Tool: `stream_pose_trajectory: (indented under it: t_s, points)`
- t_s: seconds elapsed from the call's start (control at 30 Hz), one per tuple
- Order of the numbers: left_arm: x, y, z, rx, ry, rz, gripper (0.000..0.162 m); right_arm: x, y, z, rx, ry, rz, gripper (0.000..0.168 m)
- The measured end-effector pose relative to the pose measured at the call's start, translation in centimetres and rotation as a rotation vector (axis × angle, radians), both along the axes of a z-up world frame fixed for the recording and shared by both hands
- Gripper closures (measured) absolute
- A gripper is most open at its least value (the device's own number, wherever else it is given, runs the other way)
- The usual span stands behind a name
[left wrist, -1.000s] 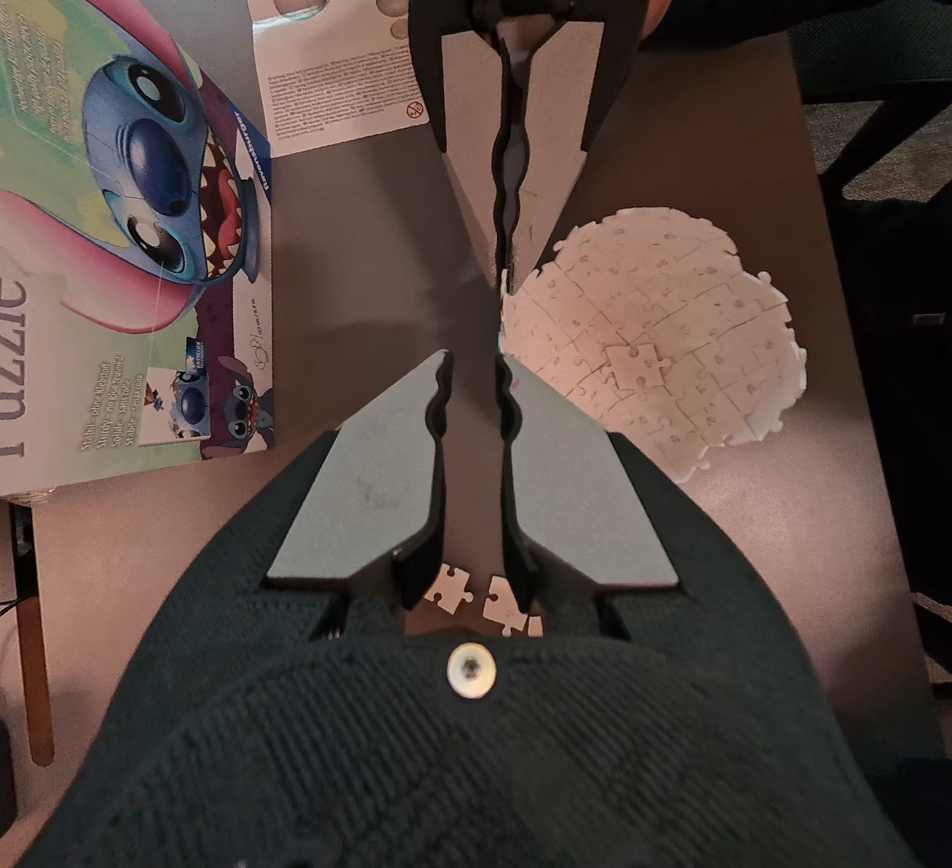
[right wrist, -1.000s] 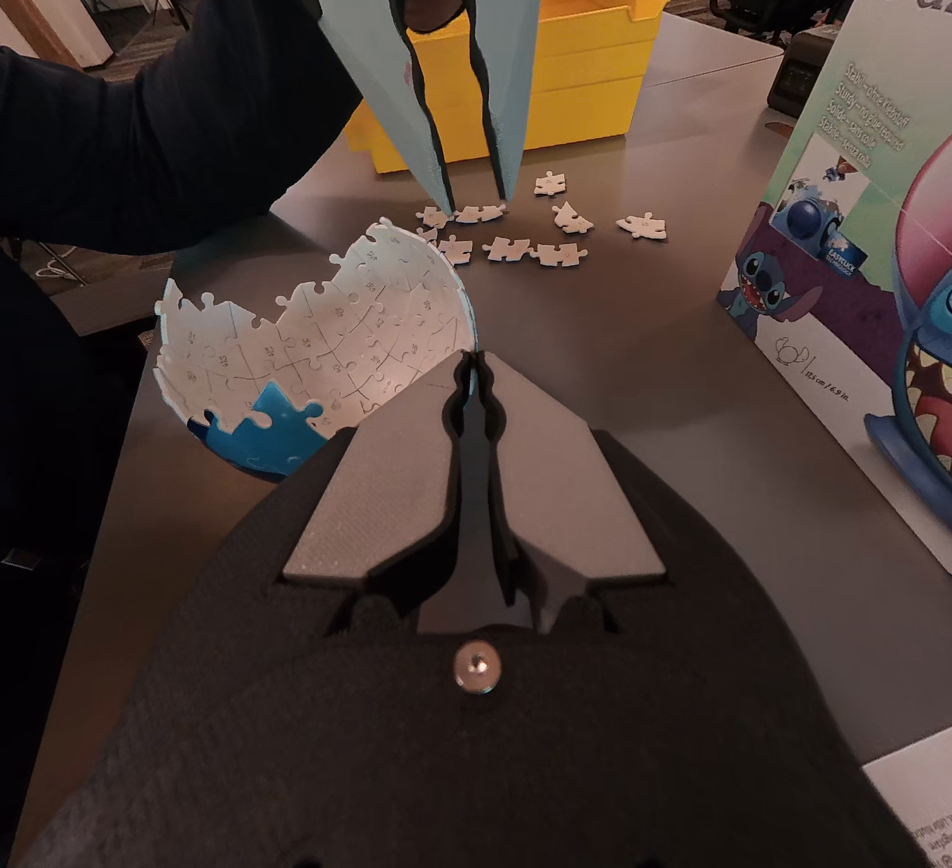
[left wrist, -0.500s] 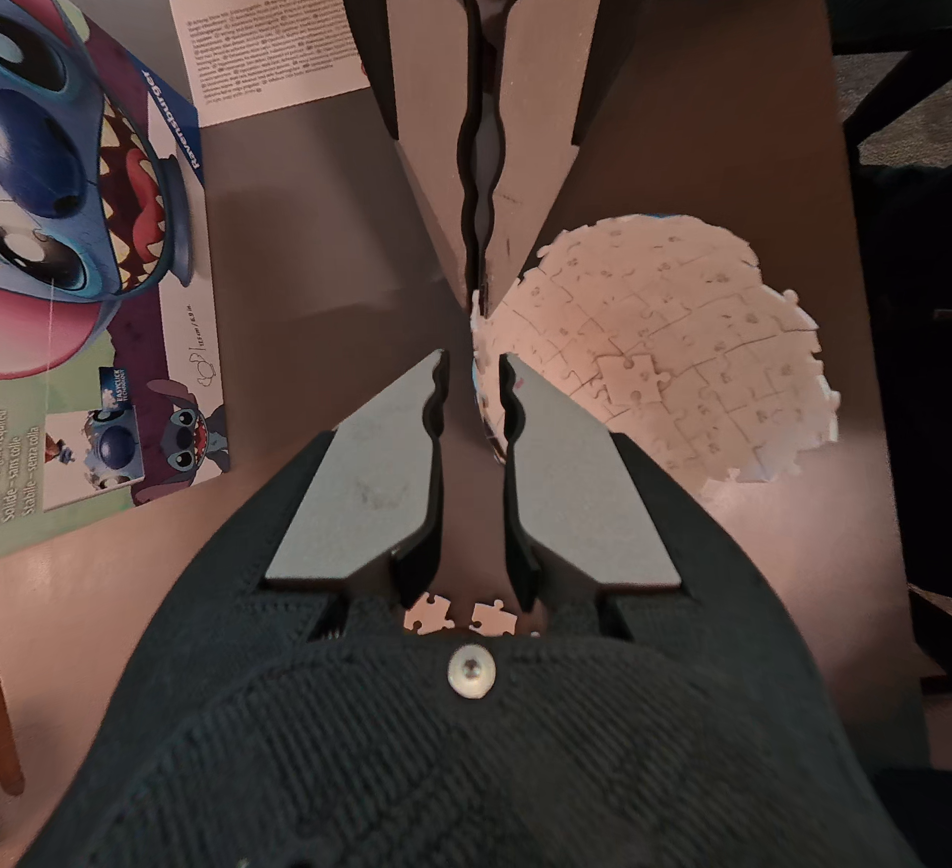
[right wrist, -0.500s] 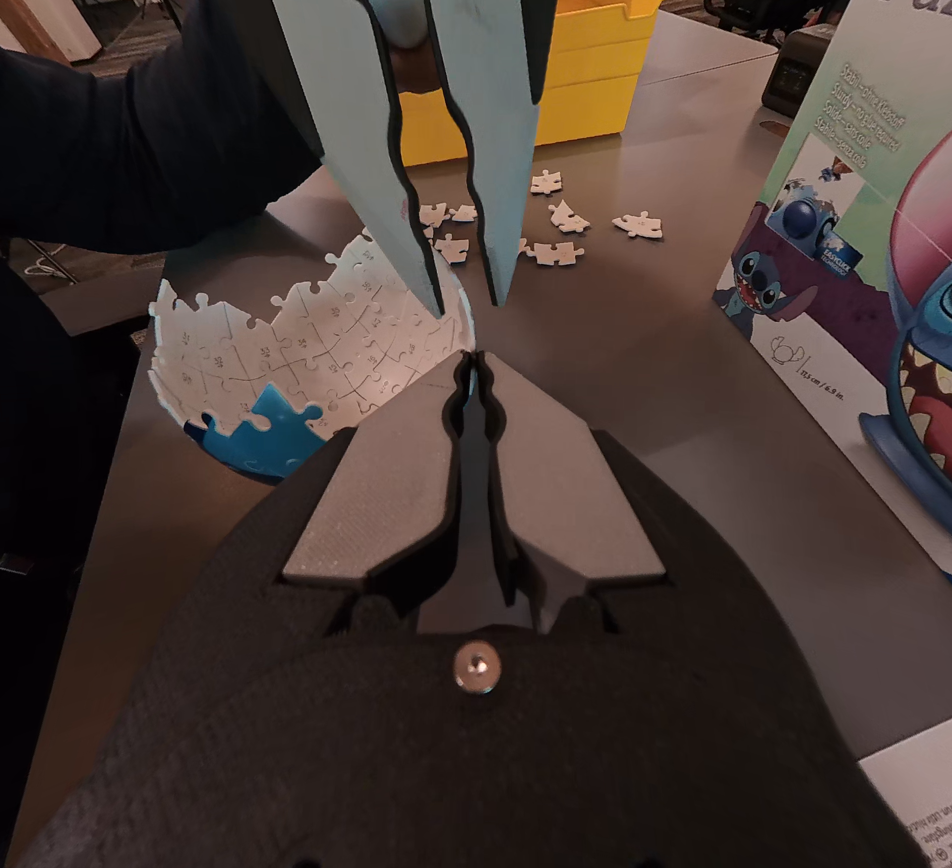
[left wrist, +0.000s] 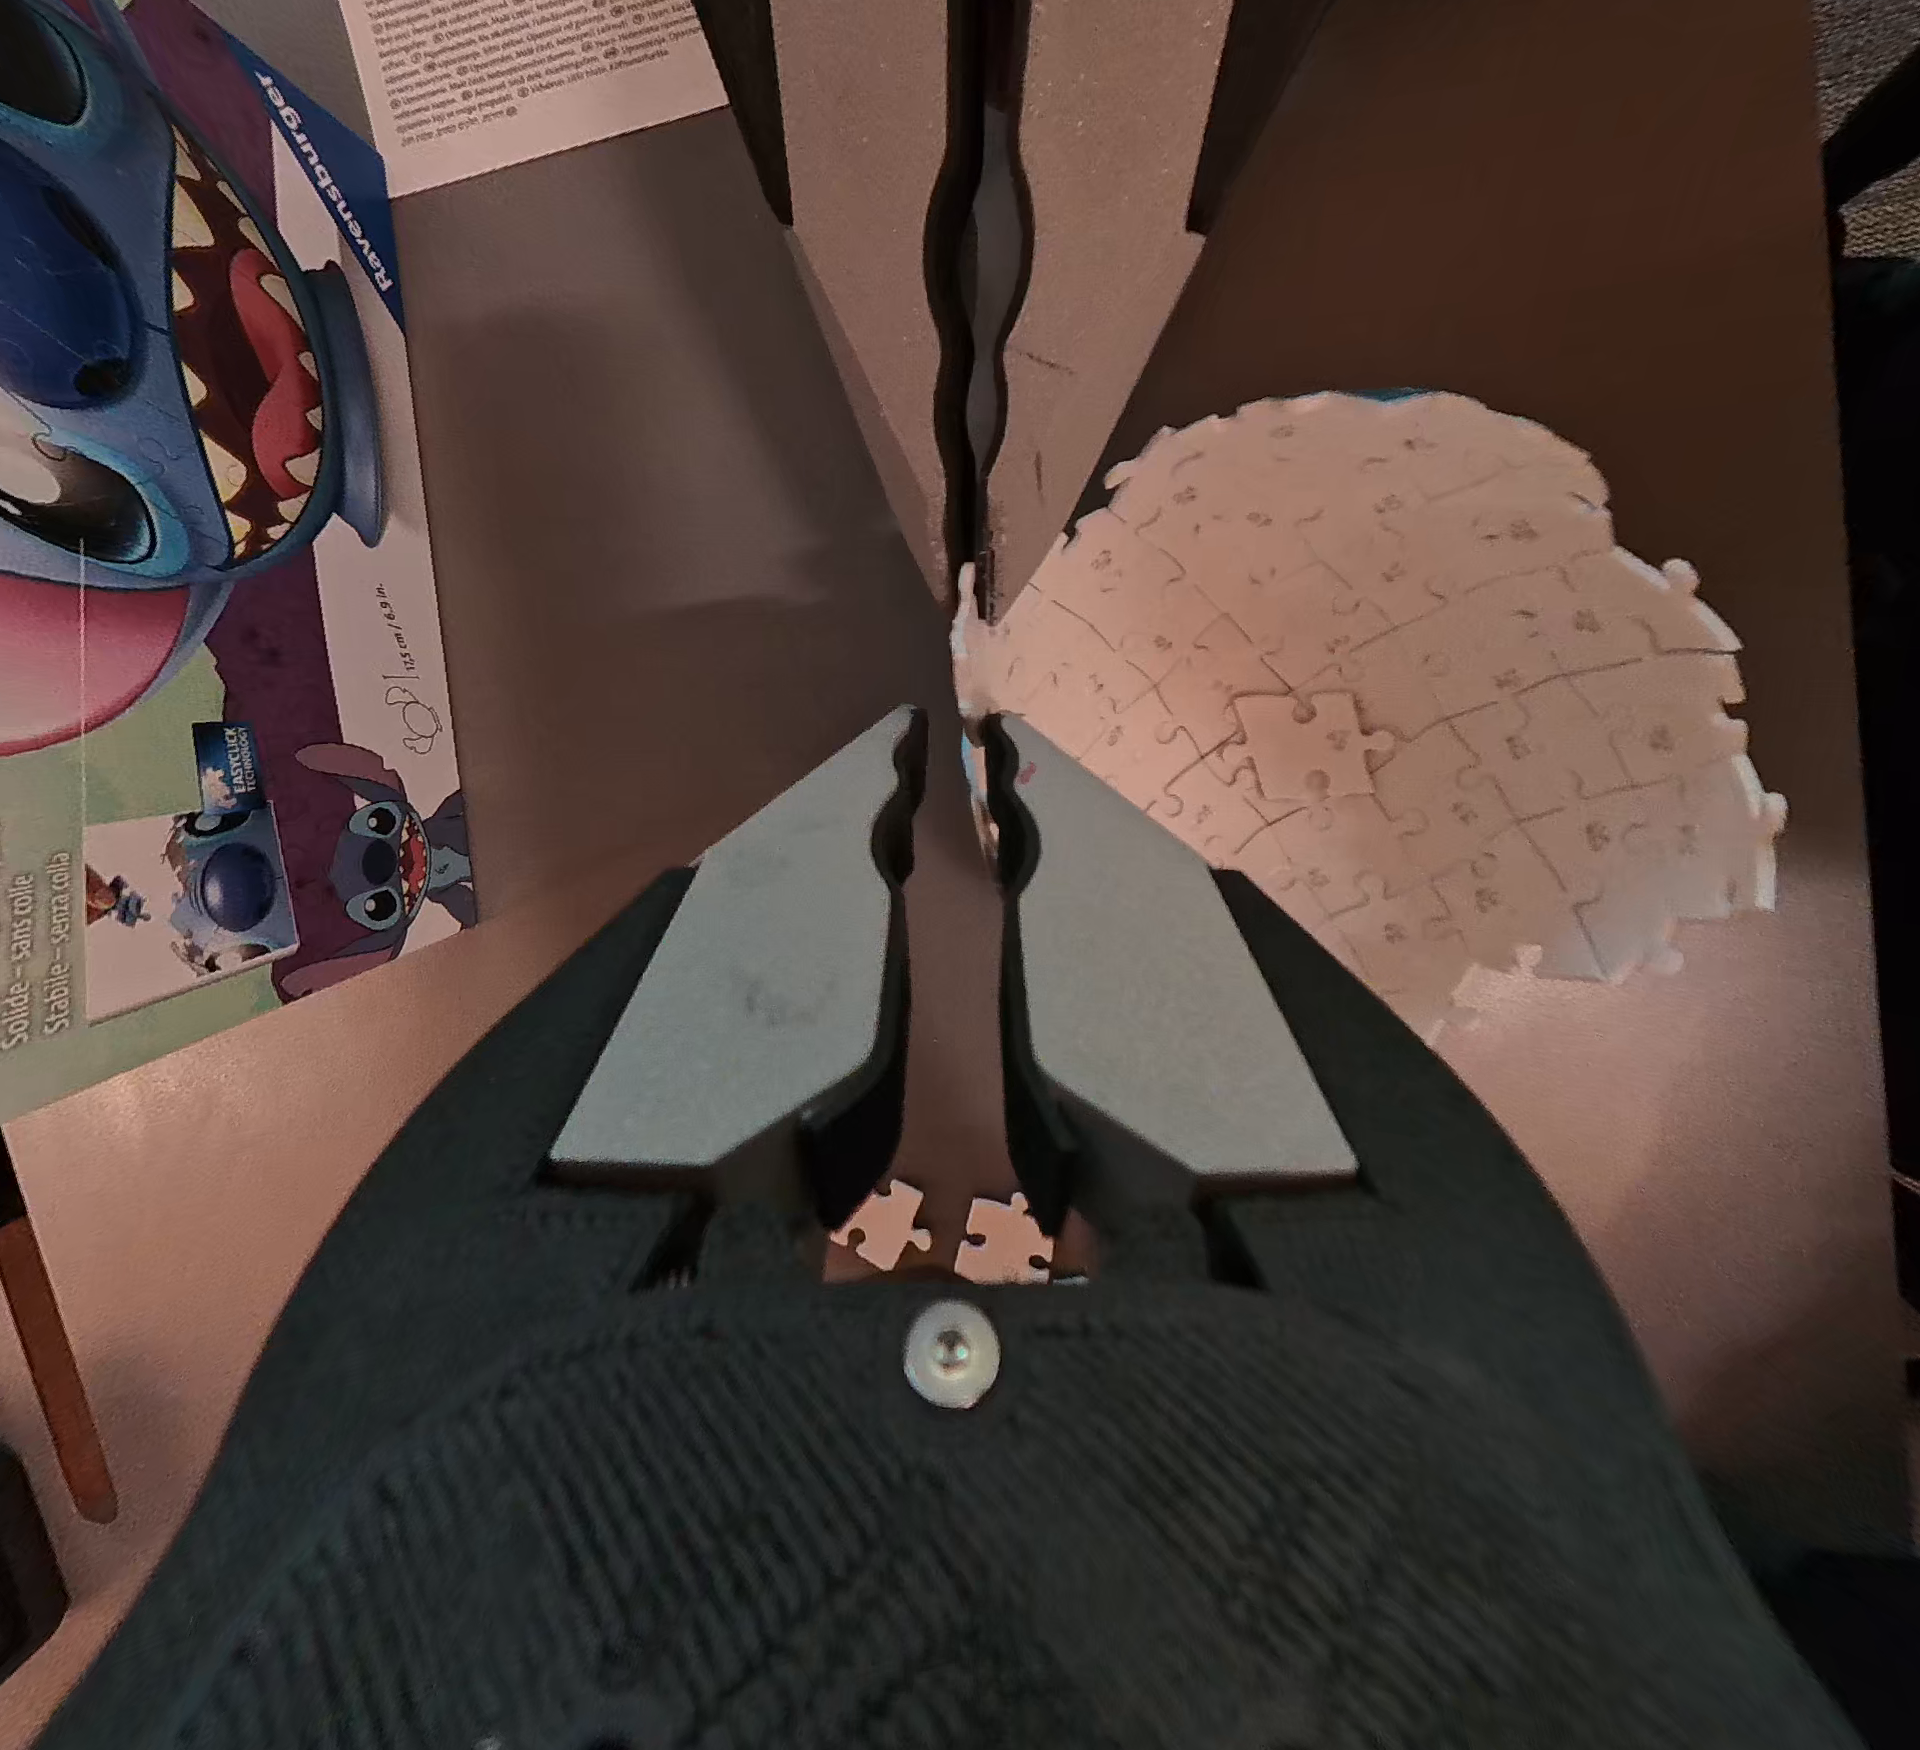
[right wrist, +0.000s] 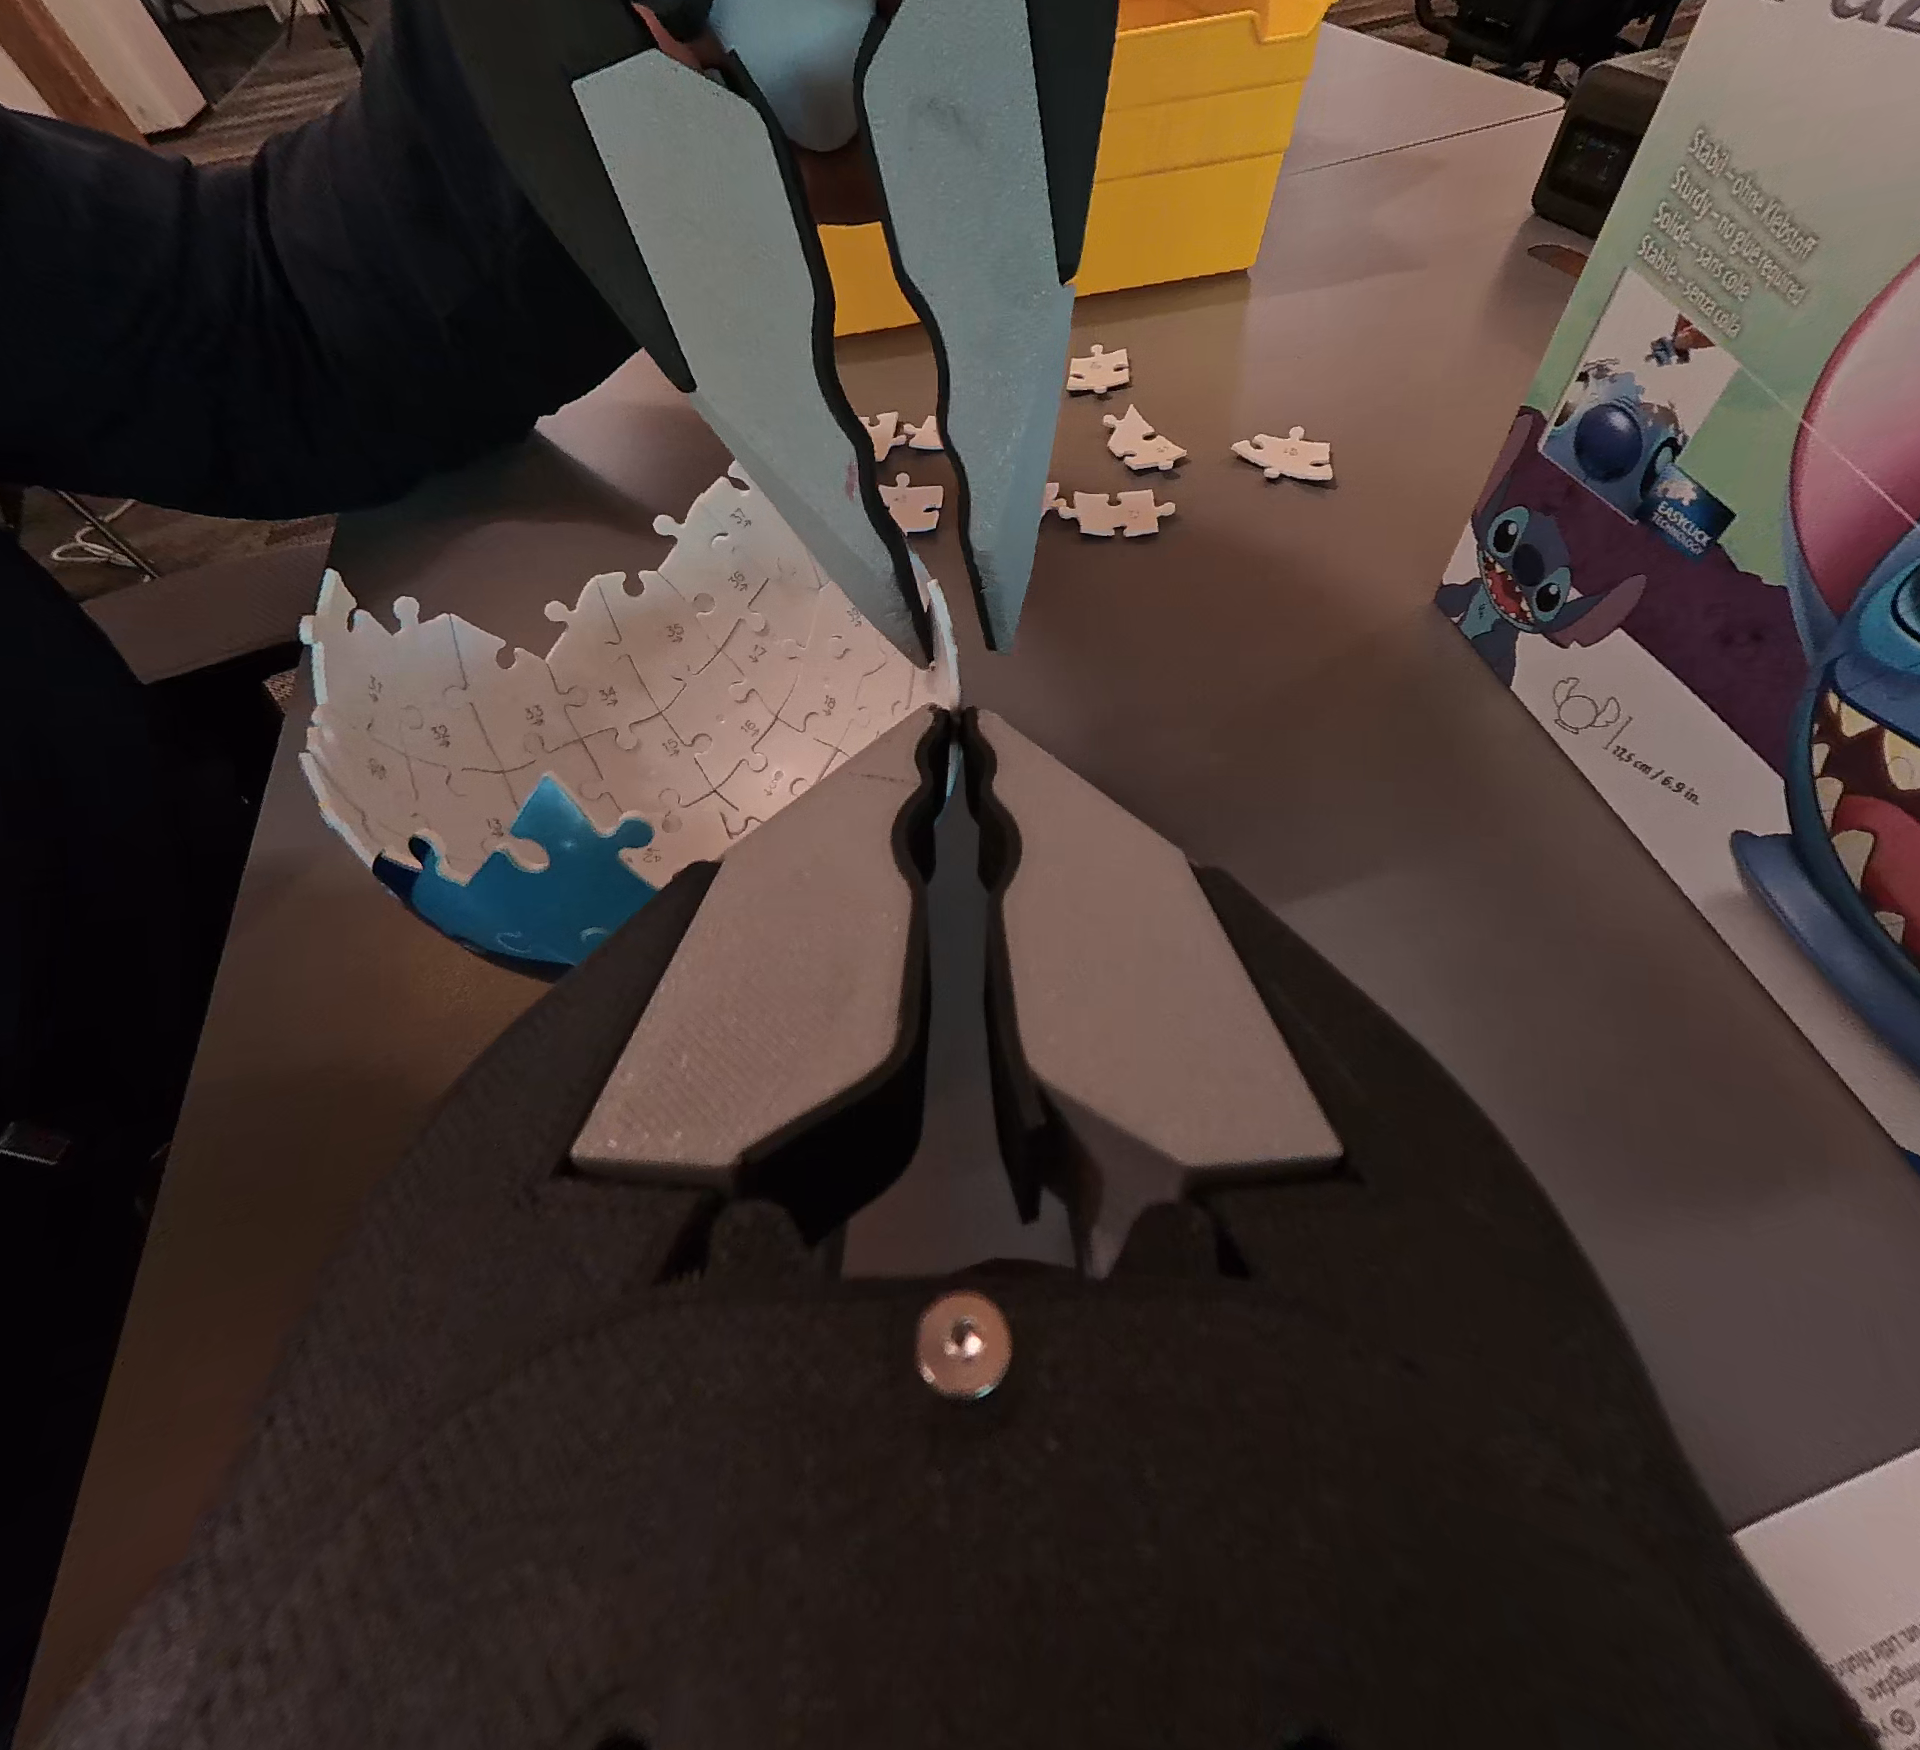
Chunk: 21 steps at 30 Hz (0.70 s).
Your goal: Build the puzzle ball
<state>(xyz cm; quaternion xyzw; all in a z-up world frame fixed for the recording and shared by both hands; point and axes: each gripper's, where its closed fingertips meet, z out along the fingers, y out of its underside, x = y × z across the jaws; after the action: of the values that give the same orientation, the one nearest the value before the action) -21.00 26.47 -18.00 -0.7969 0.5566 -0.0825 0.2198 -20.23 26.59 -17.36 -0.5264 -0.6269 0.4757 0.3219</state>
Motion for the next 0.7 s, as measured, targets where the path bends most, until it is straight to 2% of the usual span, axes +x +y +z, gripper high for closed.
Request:
stream_pose_trajectory:
  t_s: [0.17,0.7]
  points:
    - [0.12,-0.16,-0.03,-0.005,-0.001,-0.010,0.159,0.01,0.00,0.01,-0.001,0.000,-0.001,0.168]
    - [0.00,-0.06,-0.03,0.001,0.004,-0.010,0.160,-0.11,0.09,-0.13,0.007,-0.004,-0.007,0.168]
